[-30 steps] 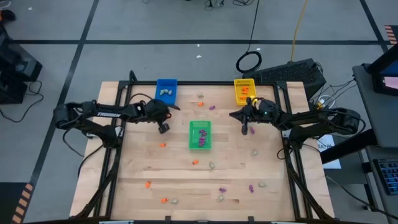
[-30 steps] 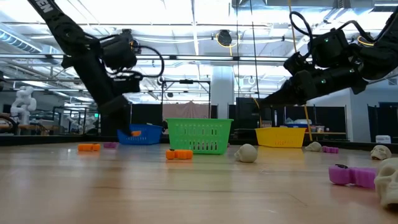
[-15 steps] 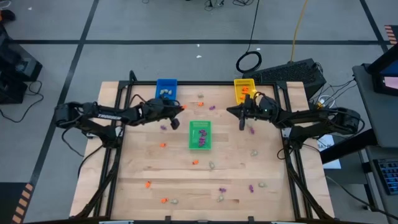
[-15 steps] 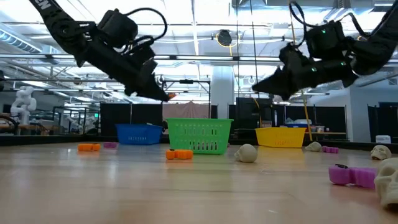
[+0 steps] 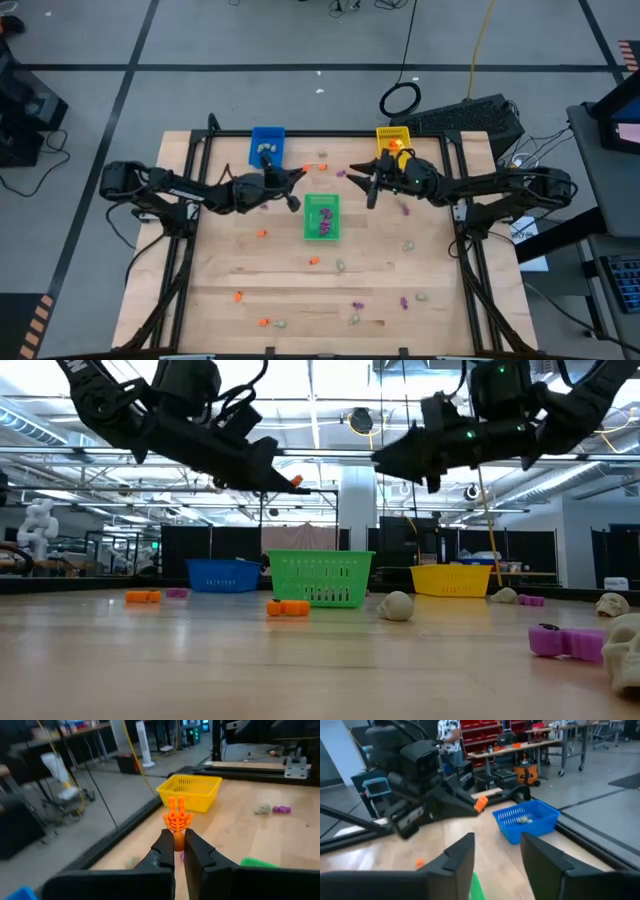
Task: Sort Halloween decoration
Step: Put the orange skeleton toy into the yellow bin
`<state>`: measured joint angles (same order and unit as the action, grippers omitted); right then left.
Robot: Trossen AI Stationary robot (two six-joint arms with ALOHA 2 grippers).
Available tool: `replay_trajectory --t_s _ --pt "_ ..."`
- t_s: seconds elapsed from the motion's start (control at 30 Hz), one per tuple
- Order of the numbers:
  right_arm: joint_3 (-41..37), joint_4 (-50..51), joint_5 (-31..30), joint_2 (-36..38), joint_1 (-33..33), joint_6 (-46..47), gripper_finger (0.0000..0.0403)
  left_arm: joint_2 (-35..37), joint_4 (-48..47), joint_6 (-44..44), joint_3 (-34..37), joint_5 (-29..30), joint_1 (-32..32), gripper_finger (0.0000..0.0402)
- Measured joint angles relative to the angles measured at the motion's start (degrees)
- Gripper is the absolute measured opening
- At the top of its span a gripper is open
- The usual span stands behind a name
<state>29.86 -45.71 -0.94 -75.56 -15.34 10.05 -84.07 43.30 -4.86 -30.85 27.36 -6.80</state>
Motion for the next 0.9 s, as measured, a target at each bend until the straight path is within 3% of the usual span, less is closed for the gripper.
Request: replay_trajectory --t_s 0.17,0.3,0.6,0.9 --pt "3.7 -1.0 -6.3 -3.1 3.7 -0.2 0.0181 -2.6 3.2 -8.0 -4.1 7.1 3.9 0.0006" --pt "5.8 -3.6 -8.6 -6.0 5.6 -0.2 0.0187 -4.8 5.7 -13.3 -7.1 9.5 5.8 0.0006" --pt "7.4 -12.4 -9.8 -11.4 7.6 0.1 0.0181 -8.7 5.5 -19.4 -12.5 10.1 8.8 0.0006" --pt "7.4 -13.0 -9.6 -11.5 7.6 1.3 0.0174 -11.2 5.6 -20.0 -16.2 9.1 9.7 0.0006"
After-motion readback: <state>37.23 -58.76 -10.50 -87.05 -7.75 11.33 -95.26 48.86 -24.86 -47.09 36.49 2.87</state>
